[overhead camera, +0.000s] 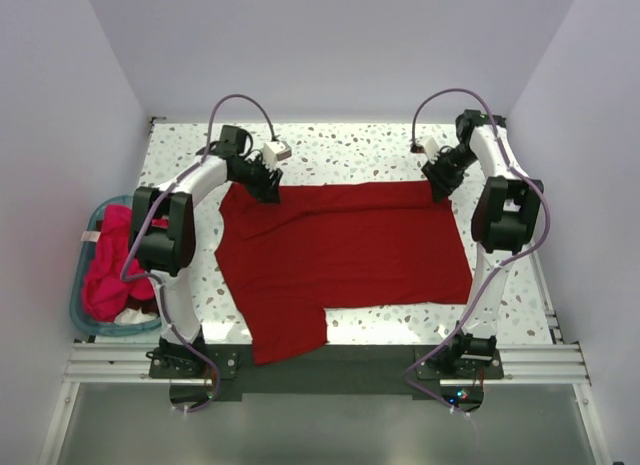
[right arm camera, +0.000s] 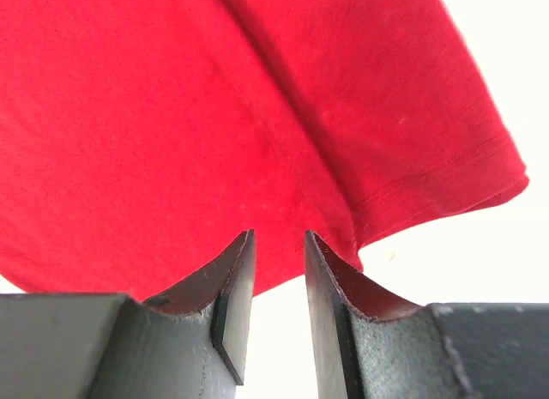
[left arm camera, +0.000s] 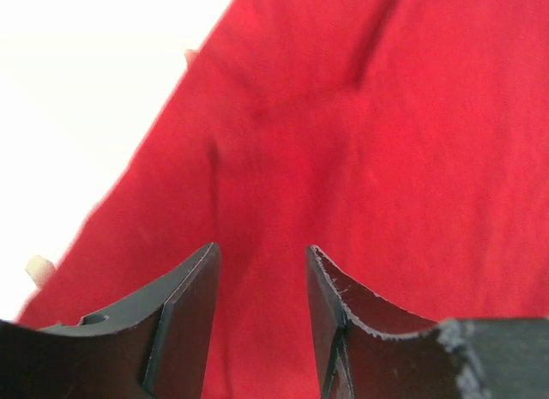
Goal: Fold and stack the t-shirts
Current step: Fold the tshirt
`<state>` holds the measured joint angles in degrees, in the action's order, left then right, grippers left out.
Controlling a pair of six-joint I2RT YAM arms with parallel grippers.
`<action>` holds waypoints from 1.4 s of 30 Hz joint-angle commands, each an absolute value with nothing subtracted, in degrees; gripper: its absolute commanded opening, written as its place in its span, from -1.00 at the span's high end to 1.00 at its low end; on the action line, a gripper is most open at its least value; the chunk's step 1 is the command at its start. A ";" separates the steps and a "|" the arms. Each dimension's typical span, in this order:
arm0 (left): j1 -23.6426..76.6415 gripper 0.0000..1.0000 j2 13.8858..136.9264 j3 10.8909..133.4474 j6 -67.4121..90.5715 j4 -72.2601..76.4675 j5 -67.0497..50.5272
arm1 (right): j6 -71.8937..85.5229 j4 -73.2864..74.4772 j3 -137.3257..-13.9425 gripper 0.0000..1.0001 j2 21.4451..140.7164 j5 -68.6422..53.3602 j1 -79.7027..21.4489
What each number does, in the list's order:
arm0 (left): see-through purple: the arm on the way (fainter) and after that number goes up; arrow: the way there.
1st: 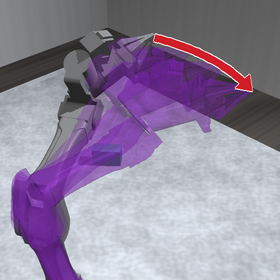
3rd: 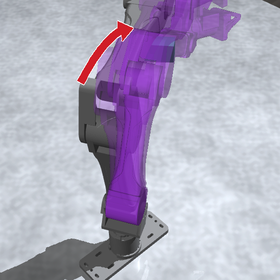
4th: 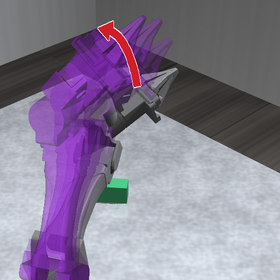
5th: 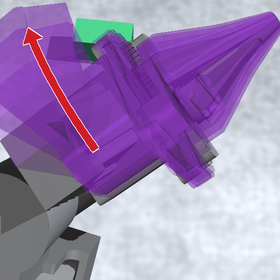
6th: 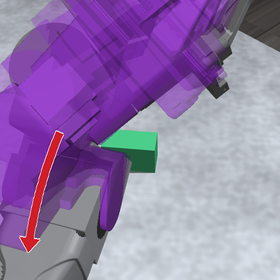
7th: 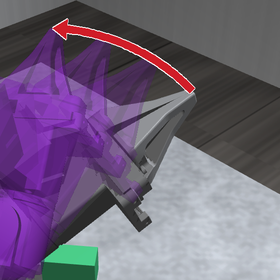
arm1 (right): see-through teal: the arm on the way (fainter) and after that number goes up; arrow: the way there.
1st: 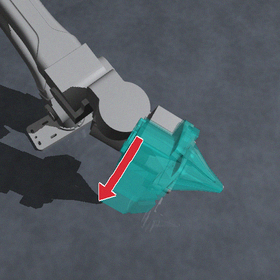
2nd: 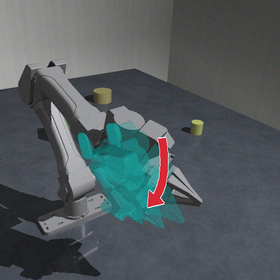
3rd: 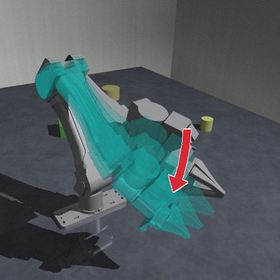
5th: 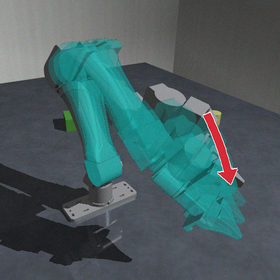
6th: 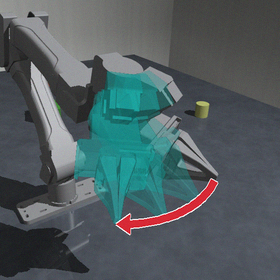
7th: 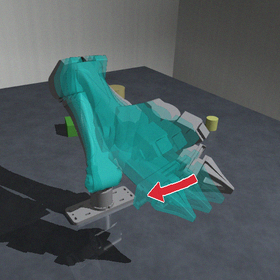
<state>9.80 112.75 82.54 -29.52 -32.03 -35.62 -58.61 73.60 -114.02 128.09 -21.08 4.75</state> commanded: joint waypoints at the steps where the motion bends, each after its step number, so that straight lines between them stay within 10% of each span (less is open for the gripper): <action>1: 11.51 0.03 117.15 89.72 -25.85 -29.09 -37.53 | -55.12 72.69 -117.42 0.32 127.26 -25.40 3.78; 18: 13.62 0.06 127.44 98.35 -24.87 -30.94 -38.23 | -52.12 68.82 -115.75 0.32 128.58 -23.03 3.78; 32: 13.71 0.99 120.86 95.19 -29.79 -35.24 -42.45 | -52.56 69.26 -116.19 0.34 129.11 -22.15 3.87; 42: 16.25 1.00 113.03 86.58 -31.38 -38.41 -47.28 | -52.03 68.12 -114.87 0.35 127.88 -21.45 3.87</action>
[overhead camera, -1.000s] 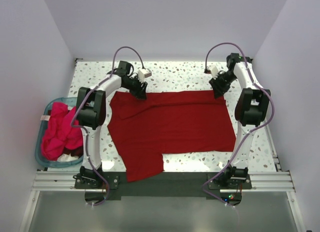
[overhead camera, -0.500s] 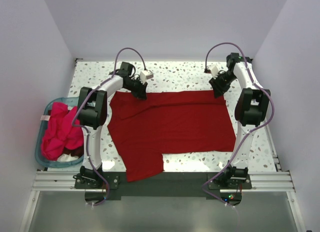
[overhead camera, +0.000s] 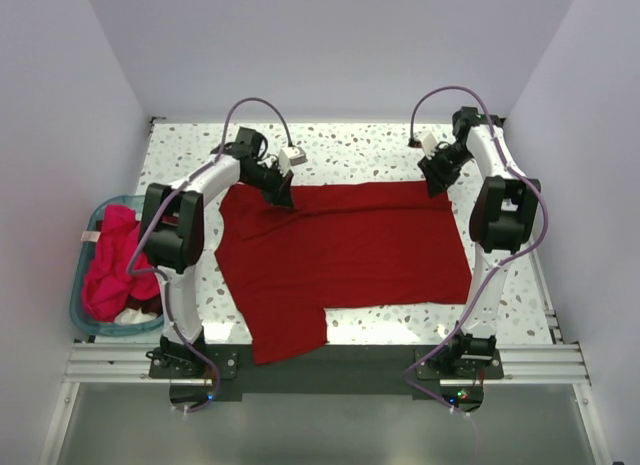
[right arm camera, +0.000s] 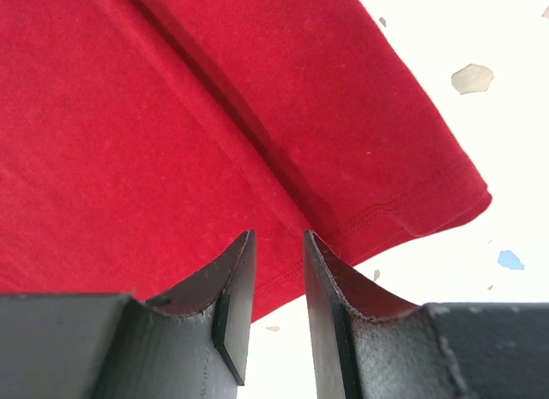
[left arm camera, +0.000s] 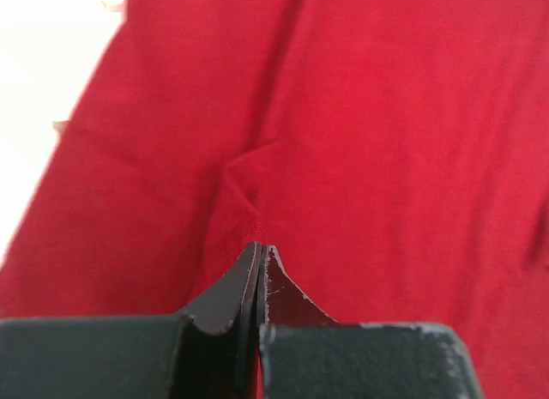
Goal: Fold and stack the t-shirts
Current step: Fold the tshirt
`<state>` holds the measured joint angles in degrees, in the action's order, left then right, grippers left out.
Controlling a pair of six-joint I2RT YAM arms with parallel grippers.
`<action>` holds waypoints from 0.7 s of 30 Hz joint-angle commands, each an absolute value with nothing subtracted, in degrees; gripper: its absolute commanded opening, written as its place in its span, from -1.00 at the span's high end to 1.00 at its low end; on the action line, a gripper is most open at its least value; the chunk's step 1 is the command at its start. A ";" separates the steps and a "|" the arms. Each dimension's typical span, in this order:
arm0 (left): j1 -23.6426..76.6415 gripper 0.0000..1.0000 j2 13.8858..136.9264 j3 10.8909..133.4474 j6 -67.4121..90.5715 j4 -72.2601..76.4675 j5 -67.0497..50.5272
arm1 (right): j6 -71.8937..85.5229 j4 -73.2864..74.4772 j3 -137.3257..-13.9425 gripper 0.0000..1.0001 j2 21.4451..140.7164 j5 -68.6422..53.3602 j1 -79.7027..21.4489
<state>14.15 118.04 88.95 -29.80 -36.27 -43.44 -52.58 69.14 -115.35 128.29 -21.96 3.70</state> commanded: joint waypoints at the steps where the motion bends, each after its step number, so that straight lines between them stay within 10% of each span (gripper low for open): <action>1: 16.78 1.00 112.33 84.31 -30.51 -38.06 -47.46 | -51.94 68.12 -114.79 0.35 127.79 -21.53 3.87; 8: 23.55 1.00 107.40 75.15 -26.02 -33.93 -46.06 | -51.77 67.94 -114.87 0.35 127.71 -21.36 3.87; 12: 24.87 0.30 105.65 73.92 -26.45 -35.68 -45.88 | -51.77 68.11 -115.49 0.32 127.97 -21.27 3.78; 21: 8.29 0.07 97.21 74.71 -30.40 -43.13 -46.86 | -45.20 64.09 -109.69 0.16 120.68 -28.99 -4.03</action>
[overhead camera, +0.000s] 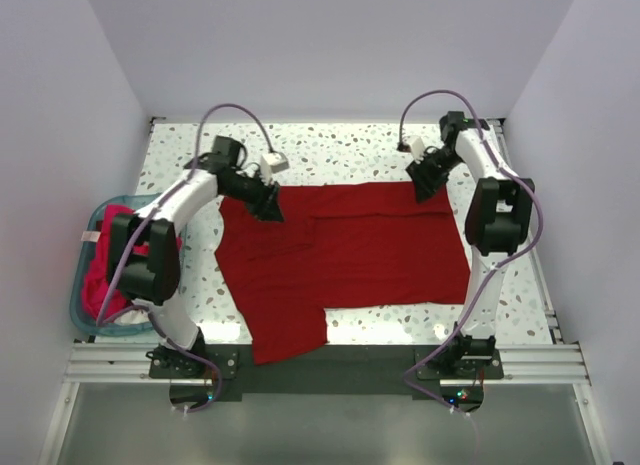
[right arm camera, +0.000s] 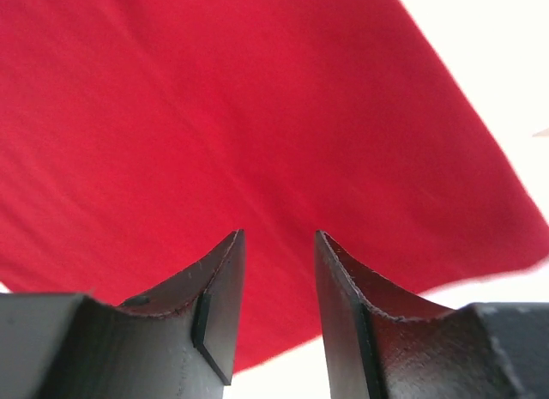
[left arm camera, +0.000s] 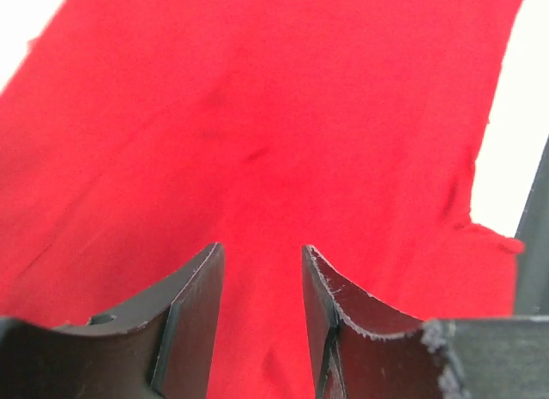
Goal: Fold and stack the t-shirts
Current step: Fold the tshirt
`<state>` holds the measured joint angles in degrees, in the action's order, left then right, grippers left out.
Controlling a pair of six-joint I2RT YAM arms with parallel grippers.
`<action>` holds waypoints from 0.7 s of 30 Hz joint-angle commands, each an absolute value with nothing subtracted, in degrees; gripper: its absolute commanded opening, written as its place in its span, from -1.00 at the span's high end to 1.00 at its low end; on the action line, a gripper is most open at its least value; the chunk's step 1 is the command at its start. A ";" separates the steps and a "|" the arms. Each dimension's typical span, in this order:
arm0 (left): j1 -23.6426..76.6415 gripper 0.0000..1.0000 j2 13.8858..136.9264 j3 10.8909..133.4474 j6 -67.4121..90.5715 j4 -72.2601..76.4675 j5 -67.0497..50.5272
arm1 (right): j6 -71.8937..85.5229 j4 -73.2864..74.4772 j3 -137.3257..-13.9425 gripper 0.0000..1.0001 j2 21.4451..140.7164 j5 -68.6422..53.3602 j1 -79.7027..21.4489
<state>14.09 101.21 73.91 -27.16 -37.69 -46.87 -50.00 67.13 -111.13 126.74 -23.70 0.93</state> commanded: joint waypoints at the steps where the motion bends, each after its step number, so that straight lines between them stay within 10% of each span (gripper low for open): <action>1: 6.61 0.07 96.25 73.40 -31.02 -43.59 -46.24 | -43.35 63.12 -109.34 0.16 120.15 -29.79 -5.17; 21: -6.50 0.13 94.39 54.06 -9.77 -36.83 -44.47 | 7.63 32.61 -94.93 0.18 122.87 -36.56 -27.51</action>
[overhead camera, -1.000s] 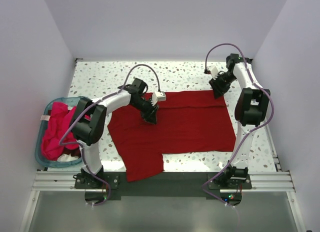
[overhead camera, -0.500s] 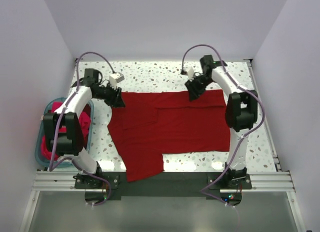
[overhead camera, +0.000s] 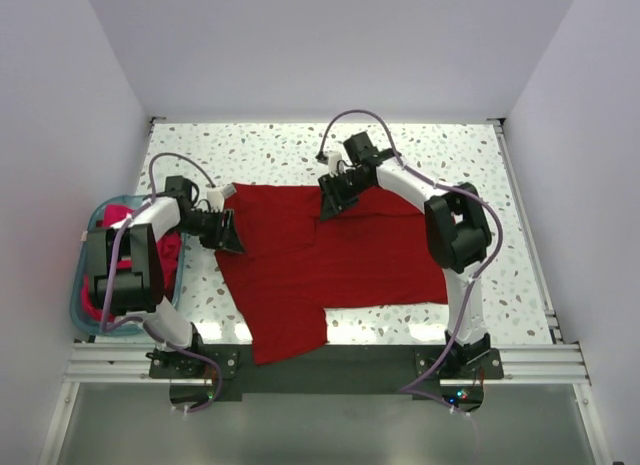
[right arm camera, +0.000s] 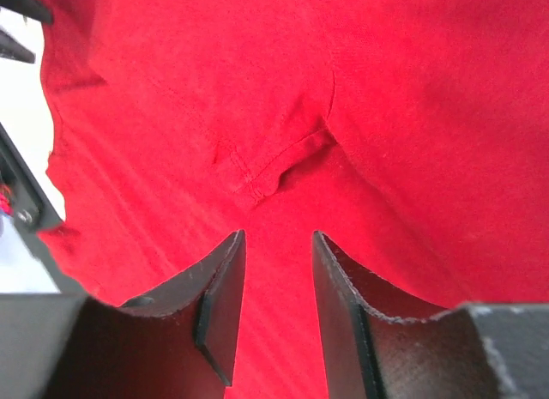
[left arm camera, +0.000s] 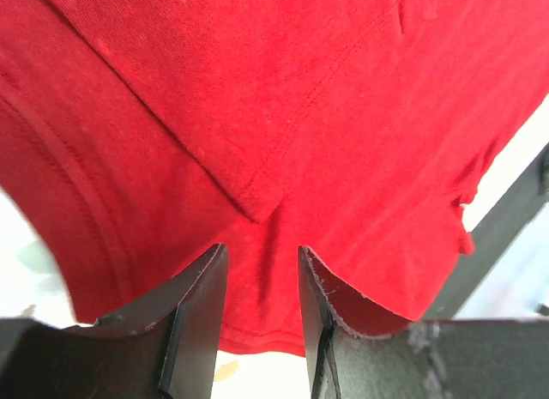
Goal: Fold and stack the t-shirts
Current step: Fold the tshirt
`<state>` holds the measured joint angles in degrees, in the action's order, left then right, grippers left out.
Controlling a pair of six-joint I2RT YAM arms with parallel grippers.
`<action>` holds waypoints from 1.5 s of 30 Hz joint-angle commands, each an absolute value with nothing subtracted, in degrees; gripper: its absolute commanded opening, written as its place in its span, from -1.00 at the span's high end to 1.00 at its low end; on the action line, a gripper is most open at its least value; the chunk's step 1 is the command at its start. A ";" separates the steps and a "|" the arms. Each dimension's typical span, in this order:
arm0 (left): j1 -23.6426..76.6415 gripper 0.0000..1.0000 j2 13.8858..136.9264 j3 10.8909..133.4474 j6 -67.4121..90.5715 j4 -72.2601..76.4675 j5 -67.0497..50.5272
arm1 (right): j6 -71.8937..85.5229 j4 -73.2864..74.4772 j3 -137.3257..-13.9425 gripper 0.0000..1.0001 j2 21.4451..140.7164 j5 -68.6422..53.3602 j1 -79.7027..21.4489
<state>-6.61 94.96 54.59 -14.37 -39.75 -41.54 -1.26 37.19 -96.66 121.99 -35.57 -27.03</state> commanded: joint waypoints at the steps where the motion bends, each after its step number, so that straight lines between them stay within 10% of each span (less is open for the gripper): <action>1: -6.50 0.13 95.44 53.88 -9.23 -36.57 -44.73 | 8.08 32.26 -94.40 0.17 122.96 -36.39 -27.86; 33: -3.43 0.09 98.79 51.94 -0.97 -29.80 -40.08 | 15.03 32.70 -94.22 0.01 128.50 -37.35 -30.94; 45: -3.43 0.80 95.89 52.12 -0.88 -28.12 -43.33 | 11.78 36.12 -95.01 0.02 127.79 -32.79 -30.85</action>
<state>-3.66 99.20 51.86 -0.91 -30.17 -42.15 13.43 33.93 -93.84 127.26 -36.12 -30.44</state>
